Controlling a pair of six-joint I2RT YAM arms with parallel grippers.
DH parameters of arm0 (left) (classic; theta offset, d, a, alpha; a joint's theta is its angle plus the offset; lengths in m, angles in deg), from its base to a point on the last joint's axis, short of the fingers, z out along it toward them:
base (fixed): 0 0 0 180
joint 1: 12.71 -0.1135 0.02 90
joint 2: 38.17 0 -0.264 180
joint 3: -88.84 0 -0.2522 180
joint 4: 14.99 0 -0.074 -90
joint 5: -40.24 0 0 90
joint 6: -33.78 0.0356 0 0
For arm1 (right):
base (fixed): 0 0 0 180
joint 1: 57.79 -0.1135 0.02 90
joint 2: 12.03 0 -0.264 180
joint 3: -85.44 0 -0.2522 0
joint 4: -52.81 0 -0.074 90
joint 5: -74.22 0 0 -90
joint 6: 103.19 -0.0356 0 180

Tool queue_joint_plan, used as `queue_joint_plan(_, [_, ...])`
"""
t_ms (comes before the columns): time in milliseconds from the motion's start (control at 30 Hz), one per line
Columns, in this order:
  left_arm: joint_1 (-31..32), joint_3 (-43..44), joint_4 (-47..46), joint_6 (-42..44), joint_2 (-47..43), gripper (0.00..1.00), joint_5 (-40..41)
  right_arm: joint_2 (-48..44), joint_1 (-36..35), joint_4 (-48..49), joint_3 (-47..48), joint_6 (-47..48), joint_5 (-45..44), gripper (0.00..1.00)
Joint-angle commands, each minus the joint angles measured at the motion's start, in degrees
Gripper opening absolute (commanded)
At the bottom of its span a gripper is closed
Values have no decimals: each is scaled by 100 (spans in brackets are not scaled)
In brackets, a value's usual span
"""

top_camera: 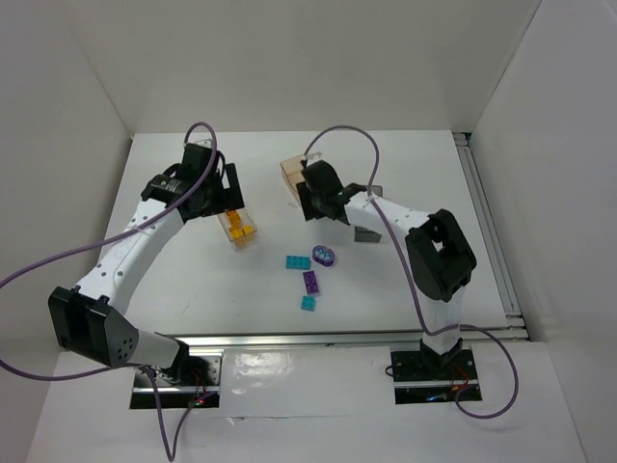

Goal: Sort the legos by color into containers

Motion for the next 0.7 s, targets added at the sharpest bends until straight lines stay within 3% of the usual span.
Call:
queue_joint_plan(0, [-36, 3, -52, 133, -223, 100, -118, 29, 227, 134, 1084, -2, -101, 39])
queue_joint_plan(333, [-88, -164, -210, 72, -275, 100, -409, 2060, 526, -342, 3739, 156, -39, 42])
queue_joint_plan(433, [-88, -164, -210, 72, -327, 100, -488, 2527, 588, -579, 4512, 85, -38, 67])
queue_joint_plan(500, [-88, -164, -210, 72, -328, 100, -488, 2529, 588, -579, 4595, 85, -38, 84])
queue_joint_plan(600, [-88, -217, -210, 72, -381, 100, -488, 1740, 535, -37, 3833, 85, -266, 84])
queue_joint_plan(667, [-88, -217, -210, 72, -381, 100, -418, 882, 483, 272, 2779, 33, -329, 81])
